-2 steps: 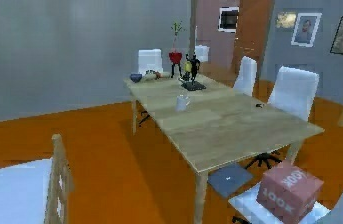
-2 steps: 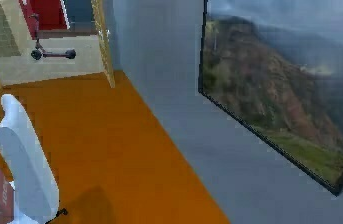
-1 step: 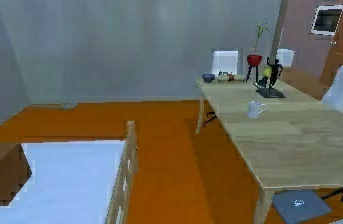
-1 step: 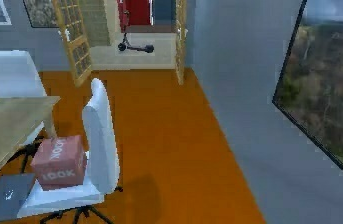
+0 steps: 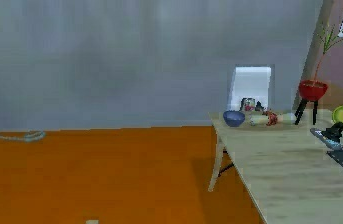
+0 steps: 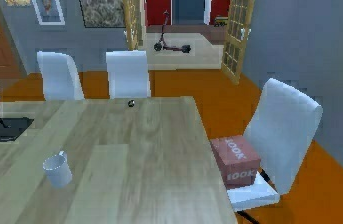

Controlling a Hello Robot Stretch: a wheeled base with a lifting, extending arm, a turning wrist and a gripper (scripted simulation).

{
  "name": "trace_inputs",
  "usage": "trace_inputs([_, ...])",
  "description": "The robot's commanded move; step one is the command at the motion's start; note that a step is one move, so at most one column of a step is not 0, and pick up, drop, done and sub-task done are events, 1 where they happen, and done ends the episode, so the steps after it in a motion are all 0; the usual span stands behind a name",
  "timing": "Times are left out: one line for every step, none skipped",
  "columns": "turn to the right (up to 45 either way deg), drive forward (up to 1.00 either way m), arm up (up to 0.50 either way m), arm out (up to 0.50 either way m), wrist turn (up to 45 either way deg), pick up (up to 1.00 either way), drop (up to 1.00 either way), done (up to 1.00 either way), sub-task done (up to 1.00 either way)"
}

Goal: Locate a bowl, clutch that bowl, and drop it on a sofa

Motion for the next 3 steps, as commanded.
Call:
trace_inputs([-6.0,0.0,0.0,0.0,0.0,0.0,0.0,0.0,0.0])
trace_inputs([0.0,0.7,0.0,0.0,0.0,0.0,0.0,0.0,0.0])
trace_inputs([-36.0,0.0,0.0,0.0,0.0,0.0,0.0,0.0,0.0])
